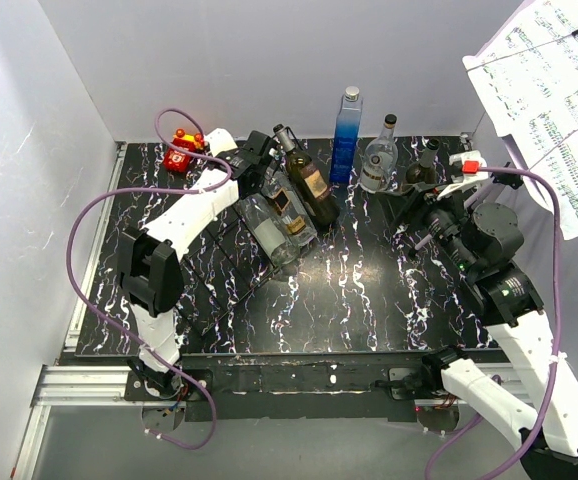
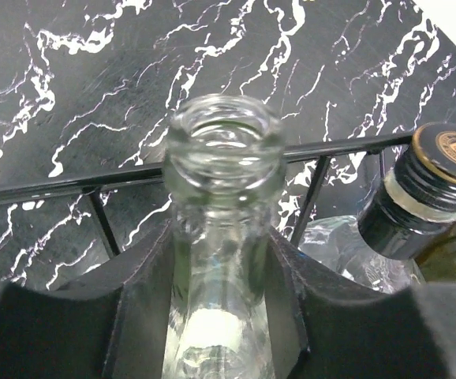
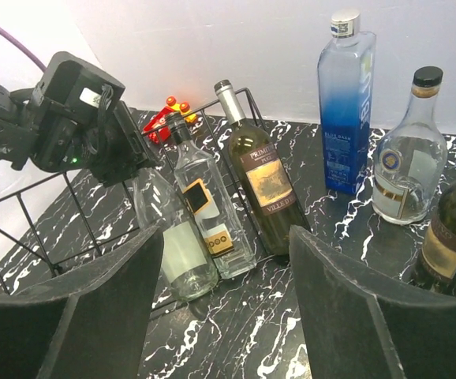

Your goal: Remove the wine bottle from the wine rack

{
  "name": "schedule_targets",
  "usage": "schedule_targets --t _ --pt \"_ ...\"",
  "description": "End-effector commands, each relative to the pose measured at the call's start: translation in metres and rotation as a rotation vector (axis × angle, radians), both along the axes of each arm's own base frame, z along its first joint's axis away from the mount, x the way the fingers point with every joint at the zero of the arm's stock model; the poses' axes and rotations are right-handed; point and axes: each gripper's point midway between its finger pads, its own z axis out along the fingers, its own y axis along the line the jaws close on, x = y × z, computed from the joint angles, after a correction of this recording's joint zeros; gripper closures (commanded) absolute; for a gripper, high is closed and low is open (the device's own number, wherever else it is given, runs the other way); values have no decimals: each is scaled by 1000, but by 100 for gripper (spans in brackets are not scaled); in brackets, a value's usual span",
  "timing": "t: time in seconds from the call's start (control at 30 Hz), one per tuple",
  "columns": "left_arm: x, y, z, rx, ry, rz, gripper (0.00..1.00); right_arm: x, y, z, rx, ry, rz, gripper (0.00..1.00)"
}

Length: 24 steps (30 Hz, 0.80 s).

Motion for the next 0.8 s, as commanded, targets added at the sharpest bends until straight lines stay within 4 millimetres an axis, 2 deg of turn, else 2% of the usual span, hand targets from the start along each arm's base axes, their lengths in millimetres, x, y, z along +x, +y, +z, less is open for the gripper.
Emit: schedule_targets --t 0.0,0.07,0.1,0.23,0.33,0.47,0.63,0.77 --pt "-3 10 15 25 -29 -3 74 -10 2 31 43 -65 33 28" --pt "-2 9 22 26 -46 -18 95 -11 2 31 39 -64 34 28" --pt "-2 9 29 25 -64 -28 100 -12 1 33 39 -68 34 28" --pt "-1 3 64 92 -147 -113 100 -11 -3 31 11 -80 17 27" --pt "-9 0 107 171 -260 -176 100 -8 -11 31 -8 -84 -30 26" --pt "-25 -20 155 241 -439 -315 100 -13 -11 39 -7 -119 -17 25" --pt "-50 -52 199 190 -637 -554 100 -28 -5 58 4 -145 47 26" --pt "-74 -73 220 124 -758 -732 100 -46 1 76 19 -181 121 27"
